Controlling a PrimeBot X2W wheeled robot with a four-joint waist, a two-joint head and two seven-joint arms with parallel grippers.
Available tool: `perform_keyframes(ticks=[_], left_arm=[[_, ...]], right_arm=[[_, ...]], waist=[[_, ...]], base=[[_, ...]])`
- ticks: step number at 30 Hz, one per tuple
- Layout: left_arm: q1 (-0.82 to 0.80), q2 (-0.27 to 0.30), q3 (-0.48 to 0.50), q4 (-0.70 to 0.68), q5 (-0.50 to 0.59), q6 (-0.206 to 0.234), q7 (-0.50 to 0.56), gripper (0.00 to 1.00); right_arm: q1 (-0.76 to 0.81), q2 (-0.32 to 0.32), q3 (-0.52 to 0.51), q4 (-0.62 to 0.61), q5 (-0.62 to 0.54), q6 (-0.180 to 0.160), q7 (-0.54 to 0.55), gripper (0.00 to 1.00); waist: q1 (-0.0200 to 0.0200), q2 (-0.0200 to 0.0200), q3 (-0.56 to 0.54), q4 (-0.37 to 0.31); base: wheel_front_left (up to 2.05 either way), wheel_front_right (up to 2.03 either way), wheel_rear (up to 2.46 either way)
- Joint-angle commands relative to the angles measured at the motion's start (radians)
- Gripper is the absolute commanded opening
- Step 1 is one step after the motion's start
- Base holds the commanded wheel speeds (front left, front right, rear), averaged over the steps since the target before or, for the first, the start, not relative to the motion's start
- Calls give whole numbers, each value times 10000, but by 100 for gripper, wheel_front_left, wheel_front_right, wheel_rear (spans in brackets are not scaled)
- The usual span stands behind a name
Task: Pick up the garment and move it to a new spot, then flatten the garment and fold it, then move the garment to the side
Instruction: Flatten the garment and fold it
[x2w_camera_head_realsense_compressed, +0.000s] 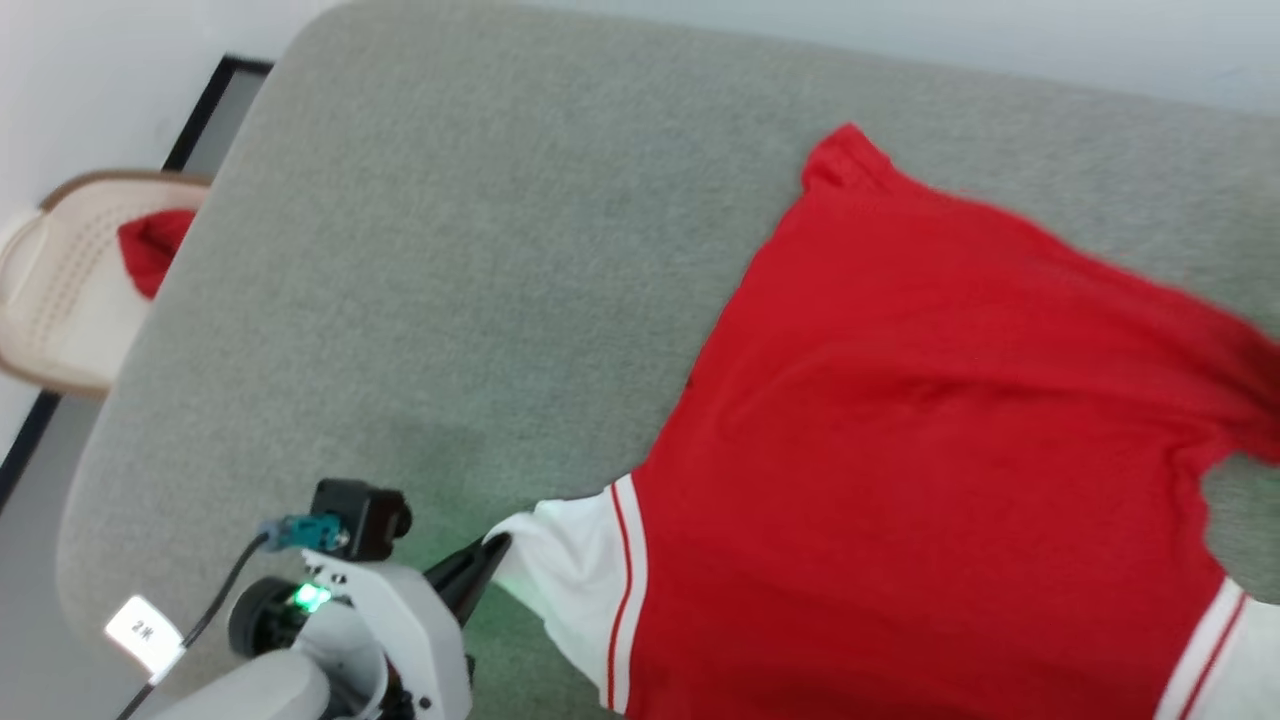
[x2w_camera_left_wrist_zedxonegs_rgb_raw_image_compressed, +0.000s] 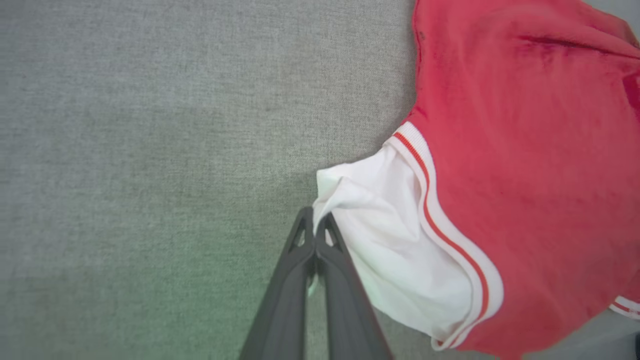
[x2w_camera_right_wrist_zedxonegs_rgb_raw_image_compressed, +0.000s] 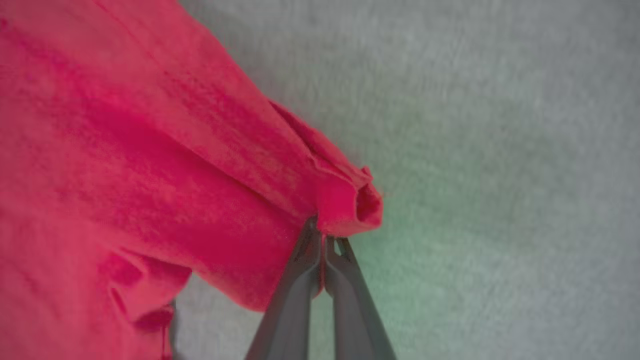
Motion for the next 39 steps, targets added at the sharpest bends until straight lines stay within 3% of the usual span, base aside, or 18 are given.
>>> perform_keyframes(ticks=[1,5,13,21,30,31,32,33,39], left_arm=[[160,92,35,-65,-65,71,-9,0],[504,445,64,-358,-189,254,-41,0],[1061,1008,114,-849,-394,538,-144,0],[1315,1081,82,-985,-465,625,-221,0],[1407,962,33,-821,-483,523,-291,0],[1393,952,33,-811,-476,520,-289,0],[1384,943,39,-796,-485,510,-291,0],[1385,943,38,-786,-493,500,-289,0],[1432,1003,38,-831,-492,537,-310,0]], right_arm=[[504,-72,40,-109,209,-10,97,0],[1913,-437,-212,-1277,827,-10,92,0],[4918,-144,-1340,-2964,1131,-10,30,0],[7604,1148,-2997,-4205,524,-10,45,0],[8370,2540,-3765,-4653,-265,-10,-260,0],[8333,2582,-3775,-4689,-383,-9,-293,20],[8260,2600,-3790,-4735,-466,-9,-330,84],[8173,2626,-3795,-4775,-533,-10,-324,100],[7855,2398,-3745,-5317,-724,-10,69,100]], waist=[[-1,-1,-606,-600],[-1,-1,-940,-959],[-1,-1,-1463,-1591],[-1,-1,-1755,-1894],[-1,-1,-1885,-2059],[-1,-1,-1896,-2074],[-1,-1,-1907,-2092],[-1,-1,-1924,-2112],[-1,-1,-1990,-2214]], base=[[0,0,0],[0,0,0],[0,0,0],[0,0,0],[0,0,0],[0,0,0],[0,0,0],[0,0,0],[0,0,0]])
